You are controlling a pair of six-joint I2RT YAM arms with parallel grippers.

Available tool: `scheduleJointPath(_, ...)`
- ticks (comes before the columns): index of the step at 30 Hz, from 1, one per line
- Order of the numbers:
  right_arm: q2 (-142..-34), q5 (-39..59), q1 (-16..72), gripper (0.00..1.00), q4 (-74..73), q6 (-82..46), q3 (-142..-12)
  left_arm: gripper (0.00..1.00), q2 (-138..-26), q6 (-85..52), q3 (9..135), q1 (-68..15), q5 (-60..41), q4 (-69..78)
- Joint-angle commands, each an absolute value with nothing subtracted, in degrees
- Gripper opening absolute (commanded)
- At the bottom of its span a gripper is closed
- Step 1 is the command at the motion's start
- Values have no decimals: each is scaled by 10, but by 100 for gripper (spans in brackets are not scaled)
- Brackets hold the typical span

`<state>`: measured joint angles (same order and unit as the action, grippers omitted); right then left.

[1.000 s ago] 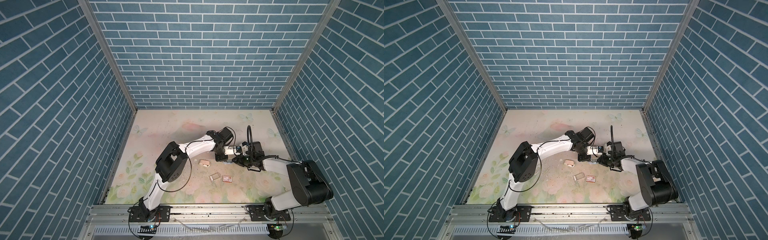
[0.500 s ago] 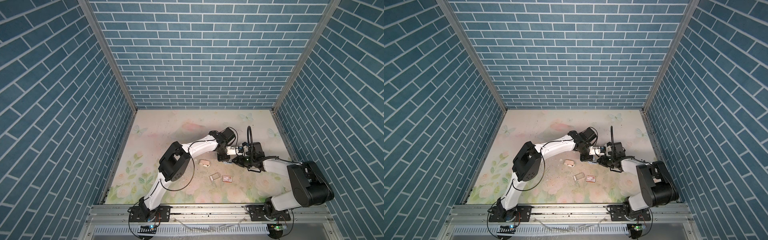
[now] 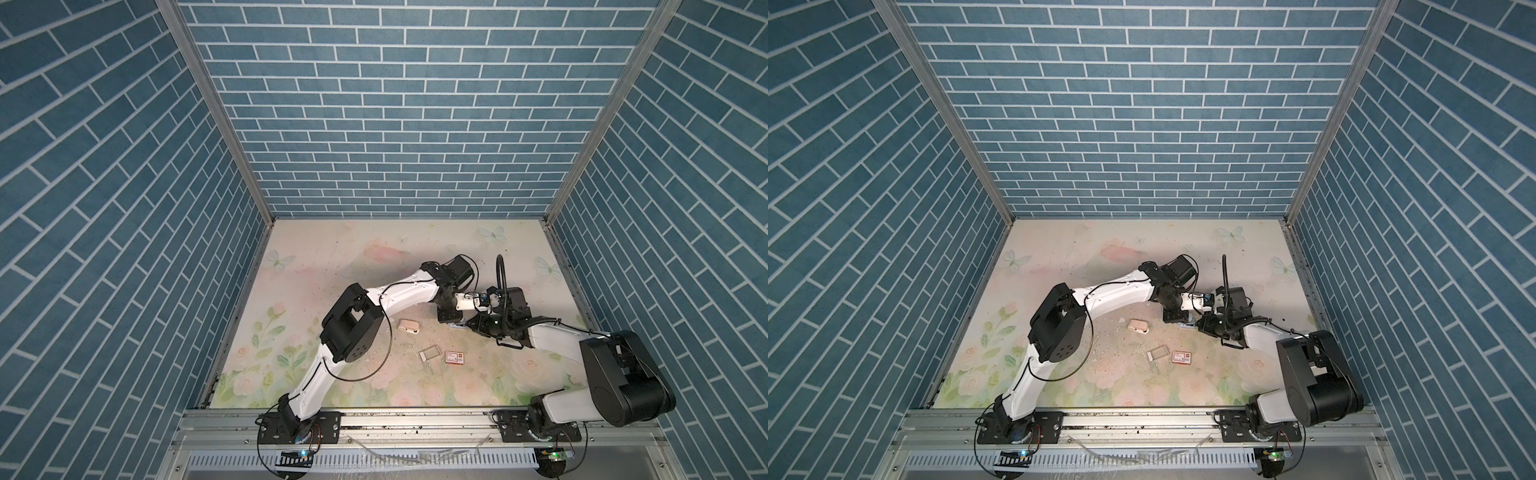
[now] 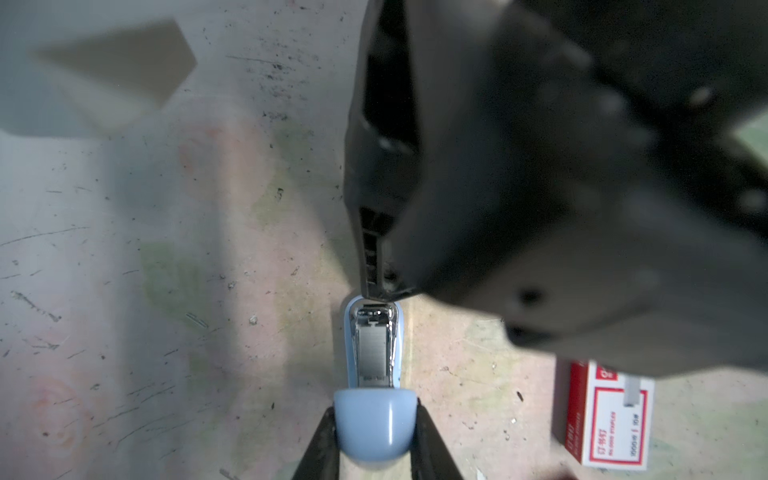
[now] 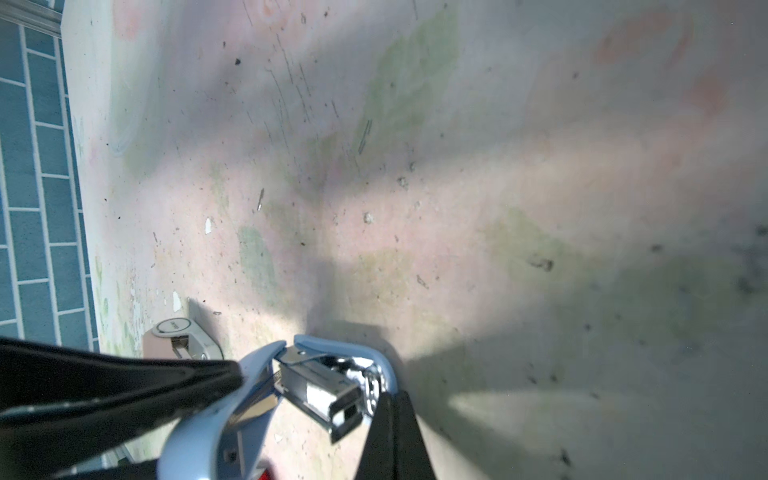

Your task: Load the staples into the stapler

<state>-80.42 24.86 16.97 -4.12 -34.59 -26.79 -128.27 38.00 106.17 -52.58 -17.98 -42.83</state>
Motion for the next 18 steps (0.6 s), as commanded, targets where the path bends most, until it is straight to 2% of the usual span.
scheduleJointPath(1,-782,217,170,0,-14,-360,-258,18,-1301,384,1070,-528,-172,-452)
scheduleJointPath(11,-709,145,165,0,13,-386,-236,18,-1298,384,1077,-528,-167,-459)
scheduleJointPath(18,-583,75,163,0,100,-409,-224,17,-1316,389,1102,-530,-148,-480)
